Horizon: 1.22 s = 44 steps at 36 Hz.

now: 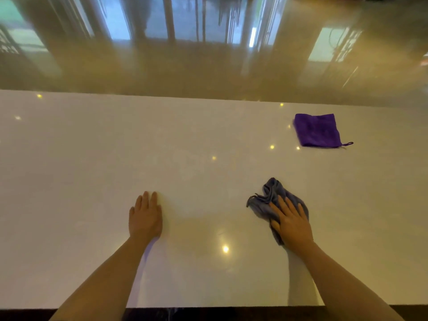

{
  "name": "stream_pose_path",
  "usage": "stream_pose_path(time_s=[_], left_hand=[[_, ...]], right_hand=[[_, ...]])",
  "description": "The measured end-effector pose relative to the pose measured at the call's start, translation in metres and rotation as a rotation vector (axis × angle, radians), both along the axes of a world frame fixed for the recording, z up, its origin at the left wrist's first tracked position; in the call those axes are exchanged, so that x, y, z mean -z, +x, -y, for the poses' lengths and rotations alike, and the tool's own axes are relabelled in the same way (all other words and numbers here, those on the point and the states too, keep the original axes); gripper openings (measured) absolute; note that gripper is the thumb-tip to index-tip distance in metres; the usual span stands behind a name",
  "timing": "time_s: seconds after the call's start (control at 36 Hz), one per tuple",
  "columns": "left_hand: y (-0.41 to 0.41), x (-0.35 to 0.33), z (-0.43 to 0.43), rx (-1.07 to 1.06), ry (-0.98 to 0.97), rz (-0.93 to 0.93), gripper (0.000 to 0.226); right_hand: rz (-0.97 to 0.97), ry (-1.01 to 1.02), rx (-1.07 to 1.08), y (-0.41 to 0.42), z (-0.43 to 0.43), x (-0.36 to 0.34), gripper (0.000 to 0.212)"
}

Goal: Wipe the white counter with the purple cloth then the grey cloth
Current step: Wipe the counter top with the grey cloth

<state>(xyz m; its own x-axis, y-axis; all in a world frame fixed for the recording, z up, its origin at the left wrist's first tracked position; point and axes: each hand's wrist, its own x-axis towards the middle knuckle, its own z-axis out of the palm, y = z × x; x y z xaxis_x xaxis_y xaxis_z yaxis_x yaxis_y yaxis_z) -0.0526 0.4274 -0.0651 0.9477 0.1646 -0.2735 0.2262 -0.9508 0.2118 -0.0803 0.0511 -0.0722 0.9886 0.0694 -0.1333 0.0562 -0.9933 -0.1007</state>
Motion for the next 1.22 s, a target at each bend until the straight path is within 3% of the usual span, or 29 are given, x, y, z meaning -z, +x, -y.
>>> stream_pose_path(time_s=[0.22, 0.39, 0.53, 0.75, 0.97, 1.03, 1.14, 1.22], left_hand=[[-0.006, -0.001, -0.009, 0.006, -0.014, -0.013, 0.048], [-0.012, -0.003, -0.019, 0.041, -0.008, -0.031, 0.048], [-0.017, -0.002, -0.024, 0.039, 0.011, -0.035, 0.047], [-0.016, 0.0, -0.024, 0.028, 0.0, 0.054, 0.045], [-0.016, 0.002, -0.028, 0.034, -0.018, 0.046, 0.045], [-0.016, 0.002, -0.03, 0.042, -0.03, 0.031, 0.046], [-0.015, 0.002, -0.032, 0.07, -0.025, 0.027, 0.046], [-0.014, 0.001, -0.032, 0.074, -0.035, 0.034, 0.045]], right_hand=[[-0.122, -0.037, 0.167, 0.048, 0.021, -0.003, 0.052], [-0.186, 0.051, 0.391, 0.086, 0.003, -0.007, 0.05], [-0.224, 0.121, 0.429, 0.088, -0.021, -0.004, 0.049], [-0.207, 0.212, 0.208, 0.057, -0.069, -0.001, 0.05], [-0.272, 0.212, -0.181, -0.007, -0.174, 0.004, 0.05], [-0.186, 0.225, -0.239, -0.021, -0.198, 0.002, 0.051], [0.197, -0.046, -0.242, -0.038, -0.229, -0.006, 0.044], [0.163, -0.131, -0.264, -0.045, -0.24, -0.01, 0.045]])
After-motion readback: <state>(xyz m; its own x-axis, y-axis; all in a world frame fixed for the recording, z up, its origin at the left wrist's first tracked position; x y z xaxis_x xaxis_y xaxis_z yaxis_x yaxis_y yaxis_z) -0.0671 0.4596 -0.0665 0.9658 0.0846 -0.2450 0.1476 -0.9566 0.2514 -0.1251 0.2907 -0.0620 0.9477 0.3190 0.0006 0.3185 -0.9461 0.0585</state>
